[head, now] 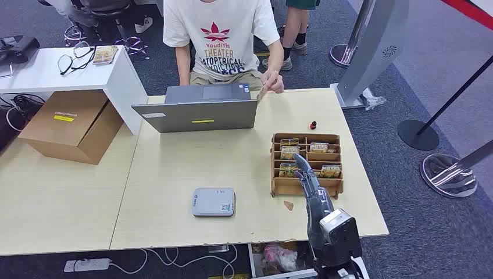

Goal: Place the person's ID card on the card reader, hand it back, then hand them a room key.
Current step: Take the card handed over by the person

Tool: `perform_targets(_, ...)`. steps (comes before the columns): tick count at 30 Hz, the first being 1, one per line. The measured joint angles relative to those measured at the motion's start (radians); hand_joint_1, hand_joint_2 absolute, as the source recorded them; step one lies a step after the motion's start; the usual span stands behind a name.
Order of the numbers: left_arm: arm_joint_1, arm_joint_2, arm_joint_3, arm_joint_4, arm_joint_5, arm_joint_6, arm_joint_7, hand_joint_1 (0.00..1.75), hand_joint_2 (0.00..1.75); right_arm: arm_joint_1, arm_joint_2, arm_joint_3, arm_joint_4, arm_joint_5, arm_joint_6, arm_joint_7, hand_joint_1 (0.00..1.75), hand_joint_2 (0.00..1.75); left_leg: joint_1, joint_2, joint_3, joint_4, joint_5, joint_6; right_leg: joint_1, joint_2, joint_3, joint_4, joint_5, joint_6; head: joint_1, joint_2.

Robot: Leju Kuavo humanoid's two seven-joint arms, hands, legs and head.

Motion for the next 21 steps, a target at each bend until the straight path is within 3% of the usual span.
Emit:
perform_targets(10,0.002,0.0,0.0,0.0,-0.003,0.0,-0.007,0.0,0.0,0.004,0.002,-0.003,-0.007,0.003,0.013,0.007,0.0,0.0,0.0,0.0,0.0,0.0,0.0,0.0,0.0,0.0,0.0,0.0,0.0,0.0,0.0,0.0)
perform_targets(14,0.003,0.0,0.0,0.0,-0.004,0.0,-0.008,0.0,0.0,0.006,0.002,-0.004,-0.008,0.003,0.016,0.006,0.0,1.75,0.0,0.0,0.0,0.0,0.0,0.0,0.0,0.0,0.0,0.0,0.0,0.0,0.0,0.0)
perform_targets(21,0.003,0.0,0.0,0.0,-0.007,0.0,-0.009,0.0,0.0,0.008,0.002,-0.005,-0.008,0.002,0.018,0.003,0.0,1.75,0.0,0.0,0.0,0.0,0.0,0.0,0.0,0.0,0.0,0.0,0.0,0.0,0.0,0.0)
